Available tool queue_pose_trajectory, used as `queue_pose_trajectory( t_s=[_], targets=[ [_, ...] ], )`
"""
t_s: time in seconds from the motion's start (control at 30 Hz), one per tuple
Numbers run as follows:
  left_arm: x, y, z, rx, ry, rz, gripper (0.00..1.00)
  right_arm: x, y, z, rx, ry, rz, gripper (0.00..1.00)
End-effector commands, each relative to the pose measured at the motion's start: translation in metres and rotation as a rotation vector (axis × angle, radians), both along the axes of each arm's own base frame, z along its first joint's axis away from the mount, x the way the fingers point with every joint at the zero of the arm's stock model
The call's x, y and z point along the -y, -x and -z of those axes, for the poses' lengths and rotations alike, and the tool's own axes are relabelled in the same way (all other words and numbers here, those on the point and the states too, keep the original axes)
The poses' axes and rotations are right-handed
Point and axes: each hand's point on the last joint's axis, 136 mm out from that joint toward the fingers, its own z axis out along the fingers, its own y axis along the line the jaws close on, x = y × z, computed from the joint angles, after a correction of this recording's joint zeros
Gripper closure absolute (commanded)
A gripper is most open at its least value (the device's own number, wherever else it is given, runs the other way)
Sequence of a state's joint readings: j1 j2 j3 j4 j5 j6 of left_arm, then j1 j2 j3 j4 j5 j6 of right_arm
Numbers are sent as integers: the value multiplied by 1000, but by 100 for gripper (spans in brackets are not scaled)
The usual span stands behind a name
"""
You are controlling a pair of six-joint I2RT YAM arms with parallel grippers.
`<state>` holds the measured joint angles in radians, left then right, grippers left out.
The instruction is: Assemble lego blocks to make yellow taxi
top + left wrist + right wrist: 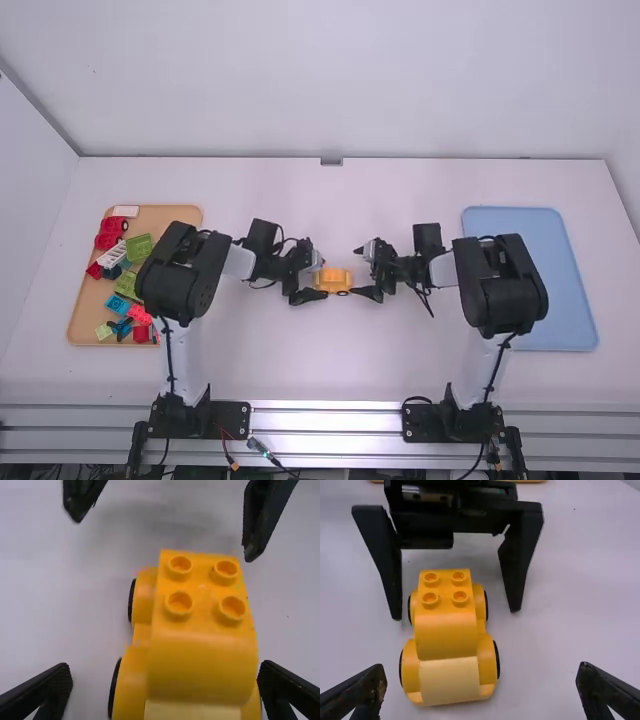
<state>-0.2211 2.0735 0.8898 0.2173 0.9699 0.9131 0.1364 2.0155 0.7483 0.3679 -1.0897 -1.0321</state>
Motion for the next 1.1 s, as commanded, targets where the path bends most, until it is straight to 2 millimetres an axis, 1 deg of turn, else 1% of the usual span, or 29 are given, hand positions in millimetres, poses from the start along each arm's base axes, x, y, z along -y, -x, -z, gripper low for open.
queue_pose_trajectory(
  t_s=[0.0,0.03,0.07,0.17,0.23,0.33,0.4,0.47,0.53,0.6,0.63,0.8,0.93,1.03,1.07],
  targets=[
    [-9,-10,-24,63,-8,-1,1,-6,10,-2,-84,-26,32,1],
    [-11,-7,-30,65,-12,14,1,-9,12,-2,-84,-33,31,1],
    [-11,-7,-31,66,-13,17,1,-10,12,-2,-84,-34,31,1],
    [-20,6,-58,99,-34,86,1,-21,12,5,-63,-31,26,1],
    [-23,9,-66,112,-43,104,1,-24,14,5,-53,-41,9,1],
    [-32,18,-88,167,-59,154,1,-33,18,4,-25,-65,-31,1],
    [-36,19,-95,185,-62,159,1,-36,17,6,-23,-52,-22,1],
    [-41,19,-103,190,-62,145,1,-43,10,11,-38,-8,18,1],
    [-42,18,-104,182,-62,132,1,-48,8,14,-32,15,21,1],
    [-42,20,-103,177,-66,133,1,-58,9,16,-25,16,-4,1],
    [-43,20,-103,173,-66,132,1,-60,9,18,-26,16,-10,1],
    [-43,24,-102,155,-67,135,1,-65,3,32,-70,9,-16,1],
    [-43,23,-102,157,-68,136,1,-67,2,28,-95,-55,-66,0],
    [-43,24,-102,156,-68,136,1,-67,0,30,-96,-52,-64,7],
    [-43,24,-102,157,-68,136,1,-68,1,30,-99,-52,-68,12]
  ],
)
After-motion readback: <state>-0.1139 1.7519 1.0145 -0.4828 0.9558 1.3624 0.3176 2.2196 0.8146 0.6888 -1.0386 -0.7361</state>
